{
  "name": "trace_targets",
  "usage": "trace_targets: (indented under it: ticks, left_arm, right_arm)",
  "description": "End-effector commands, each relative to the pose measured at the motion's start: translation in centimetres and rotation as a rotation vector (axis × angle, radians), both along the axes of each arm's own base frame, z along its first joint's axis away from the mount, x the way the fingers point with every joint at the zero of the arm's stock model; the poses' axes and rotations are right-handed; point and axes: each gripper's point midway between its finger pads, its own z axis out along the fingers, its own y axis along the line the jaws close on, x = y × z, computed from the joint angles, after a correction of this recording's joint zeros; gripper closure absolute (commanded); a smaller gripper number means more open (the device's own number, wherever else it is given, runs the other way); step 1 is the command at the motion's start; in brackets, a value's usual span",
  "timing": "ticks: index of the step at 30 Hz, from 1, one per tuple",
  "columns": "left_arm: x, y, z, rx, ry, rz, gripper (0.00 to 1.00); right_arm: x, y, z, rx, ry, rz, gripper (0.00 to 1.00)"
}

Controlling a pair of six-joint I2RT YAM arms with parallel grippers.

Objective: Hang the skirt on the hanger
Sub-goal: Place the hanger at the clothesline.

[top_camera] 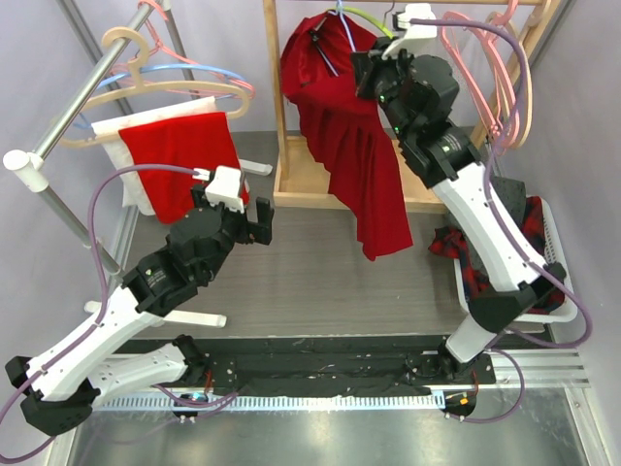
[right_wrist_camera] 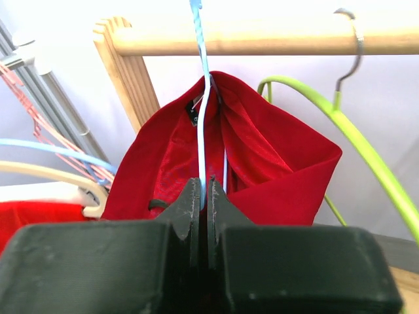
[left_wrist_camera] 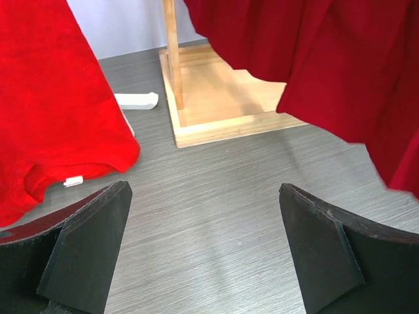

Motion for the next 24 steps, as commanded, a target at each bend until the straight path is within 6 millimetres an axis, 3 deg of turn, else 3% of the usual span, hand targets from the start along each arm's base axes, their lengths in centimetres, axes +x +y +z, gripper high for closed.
trace_targets:
  ticks: [1, 5, 10, 17, 18, 19, 21, 22, 24]
  left_arm:
    - [0.2, -0.3, 1.2, -0.062, -0.03, 0.01, 0.0]
    - [0.1, -0.2, 1.0, -0.065, -0.025, 0.011, 0.0]
    - [0.0, 0.0, 0.5, -0.06, -0.019, 0.013, 0.0]
    - [-0.1, 0.2, 0.6, -0.071, -0.019, 0.021, 0.0]
    - [-0.1, 0.2, 0.5, -0.071, -0.016, 0.023, 0.0]
    - [-0.2, 0.2, 0.5, -0.07, -0.015, 0.021, 0.0]
    - [-0.2, 0.2, 0.4, -0.073, -0.011, 0.018, 0.0]
    - [-0.3, 0.1, 0.4, -0.073, -0.01, 0.01, 0.0]
    - [-0.4, 0.0, 0.2, -0.074, -0.006, 0.001, 0.0]
  right_arm:
    - [1.2, 1.2, 4.6, 0.094, -0.155, 0.021, 0.99]
    - [2.9, 3.3, 2.7, 0.084, -0.117, 0.067, 0.99]
    - [3.6, 5.2, 0.7, 0.092, -0.07, 0.138, 0.99]
    - [3.8, 6.3, -0.4, 0.101, -0.035, 0.18, 0.98]
    - [3.6, 6.2, -0.2, 0.103, -0.037, 0.177, 0.91]
    - [3.1, 5.5, 0.3, 0.108, -0.045, 0.165, 0.71]
    - [2.3, 5.1, 0.8, 0.121, -0.041, 0.17, 0.54]
    - [1.2, 4.5, 2.0, 0.13, -0.052, 0.179, 0.43]
    - [-0.1, 4.0, 1.8, 0.121, -0.011, 0.189, 0.33]
